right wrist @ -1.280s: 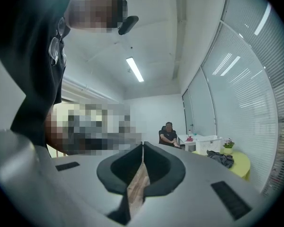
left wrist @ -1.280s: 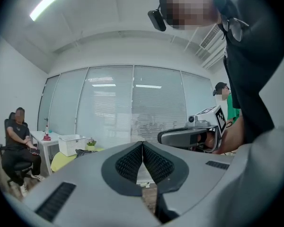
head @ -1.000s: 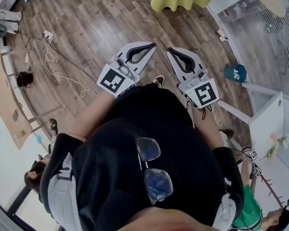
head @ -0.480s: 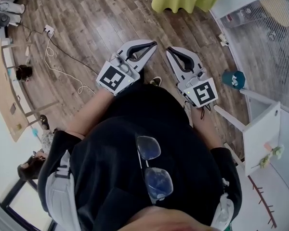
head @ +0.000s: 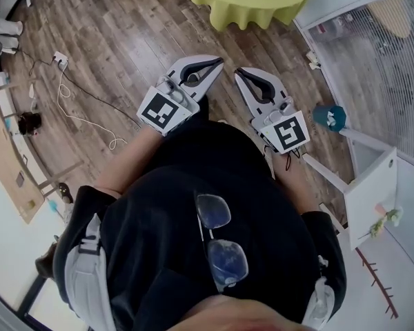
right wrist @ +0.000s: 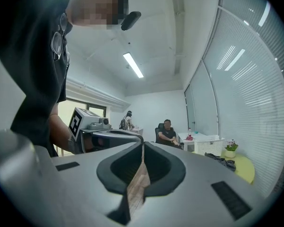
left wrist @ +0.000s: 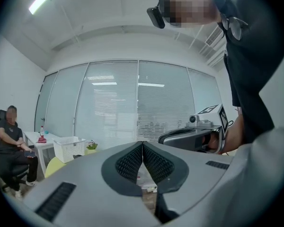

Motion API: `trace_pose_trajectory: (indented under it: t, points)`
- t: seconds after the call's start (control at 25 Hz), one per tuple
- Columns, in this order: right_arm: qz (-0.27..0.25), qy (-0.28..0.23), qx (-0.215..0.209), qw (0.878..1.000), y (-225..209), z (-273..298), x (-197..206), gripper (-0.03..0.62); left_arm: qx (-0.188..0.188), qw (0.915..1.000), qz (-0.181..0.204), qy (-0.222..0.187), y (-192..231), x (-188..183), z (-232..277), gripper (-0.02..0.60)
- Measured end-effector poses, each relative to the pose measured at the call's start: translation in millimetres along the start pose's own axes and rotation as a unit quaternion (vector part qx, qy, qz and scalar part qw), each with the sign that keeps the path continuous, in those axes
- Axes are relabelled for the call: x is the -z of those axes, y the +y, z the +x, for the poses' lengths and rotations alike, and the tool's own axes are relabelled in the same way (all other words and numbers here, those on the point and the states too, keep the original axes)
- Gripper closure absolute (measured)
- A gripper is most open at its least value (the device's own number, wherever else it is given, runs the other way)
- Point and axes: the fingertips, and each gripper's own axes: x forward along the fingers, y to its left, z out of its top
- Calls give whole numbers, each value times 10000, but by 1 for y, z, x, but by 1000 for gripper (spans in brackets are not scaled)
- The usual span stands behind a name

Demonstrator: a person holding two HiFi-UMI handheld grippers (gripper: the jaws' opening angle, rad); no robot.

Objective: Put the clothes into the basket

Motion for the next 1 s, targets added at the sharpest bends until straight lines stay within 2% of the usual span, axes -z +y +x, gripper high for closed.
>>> trace_pose_trajectory:
  t: [0.32,0.6,0.84,1.0]
  points:
    - [18,108,280,9995,-68,80,-11,563,396,9992,-4,19,90,-10,35,571]
    - [46,241,392,9989,-97,150,-9,563,604,9982,49,14,164,-11,41,571]
    - [190,274,471,9983,-117,194,-9,563,775,9970,-16,-7,204,-9,44,571]
    - [230,281,495,9981,-135,210,-11,563,728,9973,-126,-28,226,-8,49,571]
